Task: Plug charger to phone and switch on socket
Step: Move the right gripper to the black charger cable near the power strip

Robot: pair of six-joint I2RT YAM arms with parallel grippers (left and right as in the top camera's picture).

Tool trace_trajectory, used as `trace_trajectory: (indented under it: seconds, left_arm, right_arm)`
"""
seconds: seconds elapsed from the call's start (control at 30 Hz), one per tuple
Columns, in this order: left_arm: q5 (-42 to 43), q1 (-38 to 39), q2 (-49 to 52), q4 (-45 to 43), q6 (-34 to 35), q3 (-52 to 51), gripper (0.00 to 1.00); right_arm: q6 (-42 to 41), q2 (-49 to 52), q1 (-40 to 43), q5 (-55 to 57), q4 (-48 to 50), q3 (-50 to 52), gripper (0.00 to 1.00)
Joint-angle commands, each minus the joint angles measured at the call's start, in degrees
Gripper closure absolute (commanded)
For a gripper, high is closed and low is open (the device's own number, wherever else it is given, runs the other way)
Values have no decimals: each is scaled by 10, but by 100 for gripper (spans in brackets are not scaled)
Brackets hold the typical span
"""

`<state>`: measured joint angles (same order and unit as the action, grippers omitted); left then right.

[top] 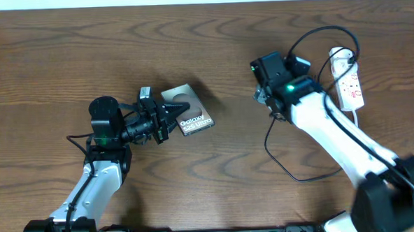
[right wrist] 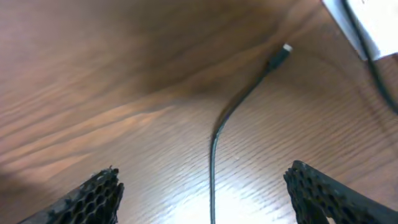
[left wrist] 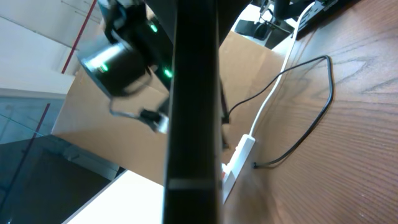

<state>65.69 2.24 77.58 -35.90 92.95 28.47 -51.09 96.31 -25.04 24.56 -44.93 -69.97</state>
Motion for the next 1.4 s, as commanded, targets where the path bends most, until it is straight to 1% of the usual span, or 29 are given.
trace_trajectory:
  seconds: [0.0, 0.17, 0.47, 0.57, 0.73, 0.87, 0.93, 1.03, 1.13, 1.27, 1.37]
  left_arm:
    - [14, -3, -5, -6, -7, 5, 93]
    - [14, -3, -5, -6, -7, 5, 93]
    - [14, -3, -5, -6, -7, 5, 92]
    - [14, -3, -5, -6, -7, 5, 92]
    - [14, -3, -5, -6, -7, 5, 93]
    - [14, -3, -5, -6, -7, 5, 93]
    - [13, -3, -5, -6, -7, 5, 93]
    - [11, -3, -5, -6, -7, 5, 93]
    - [11, -3, -5, -6, -7, 5, 93]
    - [8, -3, -5, -6, -7, 5, 93]
    - [7, -3, -5, -6, -7, 5, 93]
  right_arm:
    - [-70, 47, 16, 34, -8, -9, 20]
    - [-99, 92, 41, 34, -6, -9, 25]
    - [-182, 129, 87, 34, -20, -8, 28]
    - [-197, 140, 97, 34, -21, -7, 28]
    - [-200, 160, 106, 38, 4, -7, 30]
    - [-200, 191, 108, 38, 34, -7, 34]
    - [-198, 203, 108, 39, 45, -7, 38]
    - [-166, 212, 107, 39, 66, -7, 43]
    - [-114, 213, 107, 40, 93, -7, 44]
    - [-46, 213, 99, 26, 118, -7, 56]
    - [-7, 213, 87, 9, 131, -7, 59]
